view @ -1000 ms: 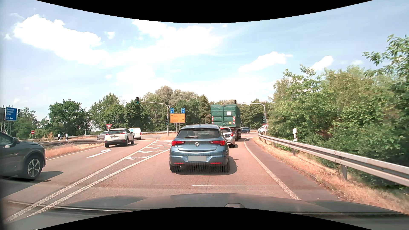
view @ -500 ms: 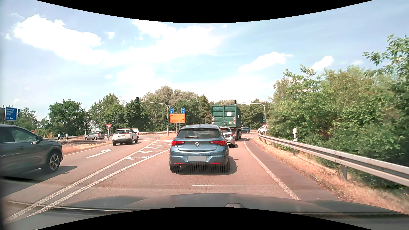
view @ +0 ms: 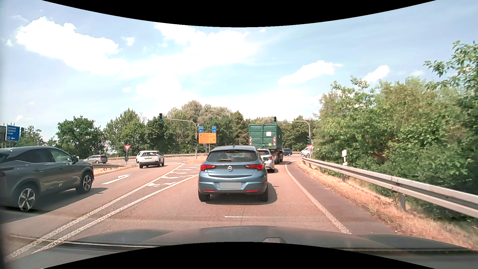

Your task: Follow the waypoints while adhering to traffic rules and regulations

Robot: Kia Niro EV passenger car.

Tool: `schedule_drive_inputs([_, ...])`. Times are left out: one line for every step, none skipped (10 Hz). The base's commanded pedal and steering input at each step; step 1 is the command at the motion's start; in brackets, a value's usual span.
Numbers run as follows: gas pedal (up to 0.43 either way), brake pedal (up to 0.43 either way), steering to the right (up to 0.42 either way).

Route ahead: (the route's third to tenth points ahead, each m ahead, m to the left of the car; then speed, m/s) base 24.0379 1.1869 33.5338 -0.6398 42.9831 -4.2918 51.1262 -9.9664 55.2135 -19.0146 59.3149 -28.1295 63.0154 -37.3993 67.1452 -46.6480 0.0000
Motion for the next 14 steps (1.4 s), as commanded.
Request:
schedule_drive_inputs([0.0,0.244,0.008])
schedule_drive_inputs([0.0,0.244,0.008])
schedule_drive_inputs([0.0,0.244,0.008])
schedule_drive_inputs([0.0,0.244,0.008])
schedule_drive_inputs([0.0,0.244,0.008])
schedule_drive_inputs([0.0,0.232,0.008])
schedule_drive_inputs([0.0,0.226,0.008])
schedule_drive_inputs([0.0,0.213,0.007])
schedule_drive_inputs([0.0,0.165,0.008])
schedule_drive_inputs([0.0,0.061,0.008])
schedule_drive_inputs([0.0,0.012,0.008])
schedule_drive_inputs([0.0,0.0,0.008])
schedule_drive_inputs([0.0,0.0,0.008])
schedule_drive_inputs([0.0,0.0,0.008])
